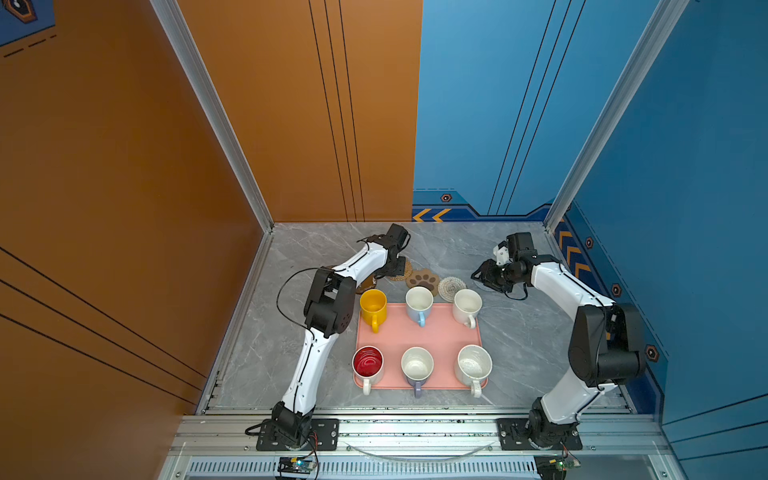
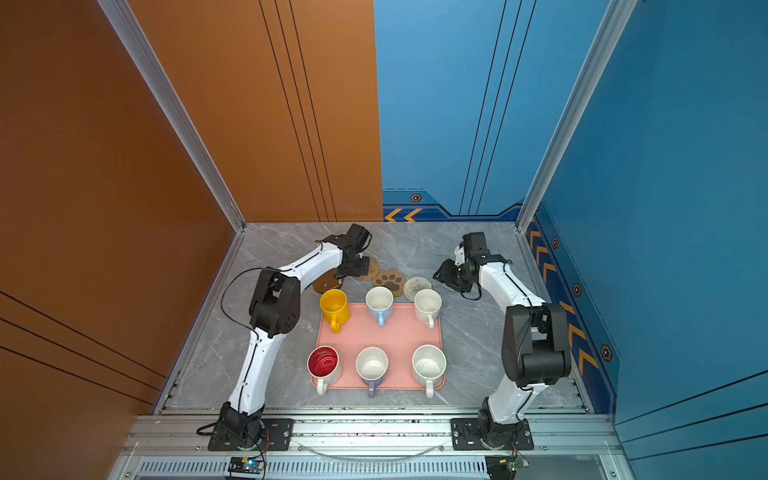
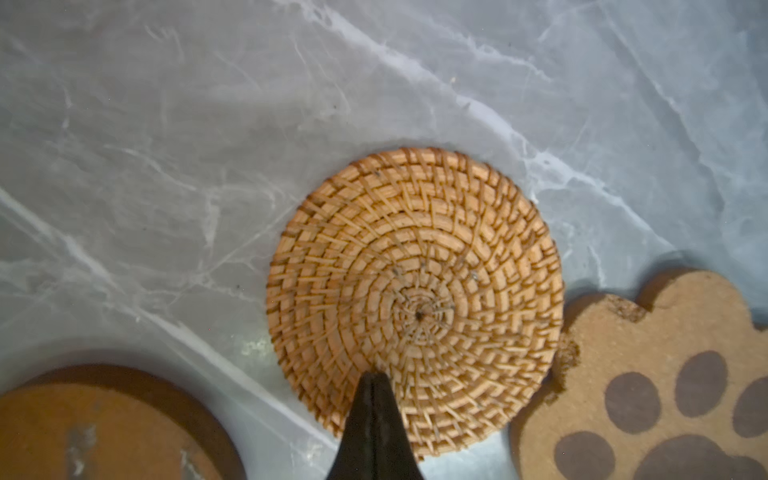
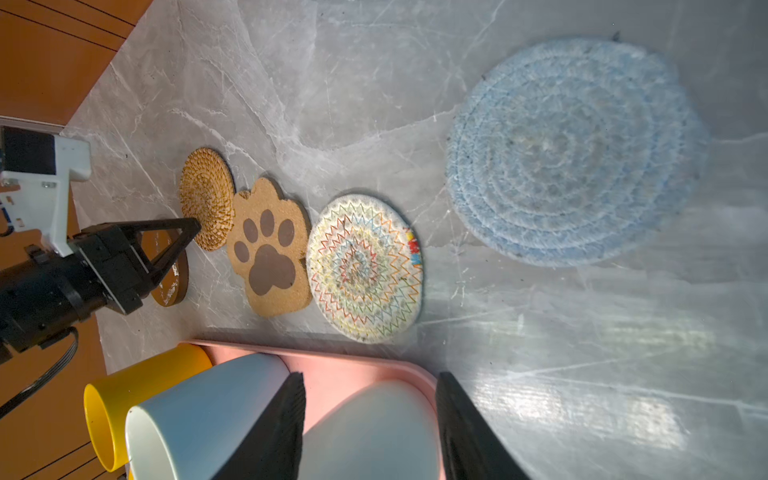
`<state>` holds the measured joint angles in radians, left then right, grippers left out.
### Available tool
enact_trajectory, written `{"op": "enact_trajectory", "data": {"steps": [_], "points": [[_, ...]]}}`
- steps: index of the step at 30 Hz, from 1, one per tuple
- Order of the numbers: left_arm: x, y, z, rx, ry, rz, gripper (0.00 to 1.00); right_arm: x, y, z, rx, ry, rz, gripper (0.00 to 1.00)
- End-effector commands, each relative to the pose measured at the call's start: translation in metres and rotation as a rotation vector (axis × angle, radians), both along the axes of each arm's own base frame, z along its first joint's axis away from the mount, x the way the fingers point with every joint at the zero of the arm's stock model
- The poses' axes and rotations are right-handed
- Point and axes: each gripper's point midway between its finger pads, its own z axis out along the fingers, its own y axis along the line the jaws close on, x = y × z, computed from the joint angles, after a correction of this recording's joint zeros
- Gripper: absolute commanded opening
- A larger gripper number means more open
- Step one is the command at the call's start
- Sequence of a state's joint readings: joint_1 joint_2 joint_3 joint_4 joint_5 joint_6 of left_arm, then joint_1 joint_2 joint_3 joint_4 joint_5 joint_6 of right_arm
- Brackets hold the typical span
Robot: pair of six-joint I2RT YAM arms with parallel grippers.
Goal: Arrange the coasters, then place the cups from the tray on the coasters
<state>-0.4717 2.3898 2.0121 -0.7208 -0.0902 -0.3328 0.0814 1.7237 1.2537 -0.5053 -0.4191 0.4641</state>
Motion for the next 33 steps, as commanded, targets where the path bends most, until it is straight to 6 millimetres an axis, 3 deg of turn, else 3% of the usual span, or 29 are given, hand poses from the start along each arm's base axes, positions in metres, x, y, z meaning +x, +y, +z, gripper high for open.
{"op": "enact_trajectory", "data": {"steps": [1, 8, 22, 33], "points": [[-0.040, 0.016, -0.030, 0.098, 0.145, -0.021, 0.00, 0.010, 0.010, 0.003, 0.000, -0.005, 0.046, 0.46], [-0.053, 0.025, -0.030, 0.127, 0.158, -0.013, 0.00, 0.025, 0.023, -0.011, -0.007, 0.040, 0.104, 0.33], [-0.074, 0.028, -0.028, 0.165, 0.173, -0.050, 0.00, 0.024, 0.045, -0.053, -0.035, 0.154, 0.202, 0.03], [-0.073, 0.032, -0.021, 0.181, 0.155, -0.040, 0.00, 0.025, 0.050, -0.078, -0.046, 0.222, 0.232, 0.00]]}}
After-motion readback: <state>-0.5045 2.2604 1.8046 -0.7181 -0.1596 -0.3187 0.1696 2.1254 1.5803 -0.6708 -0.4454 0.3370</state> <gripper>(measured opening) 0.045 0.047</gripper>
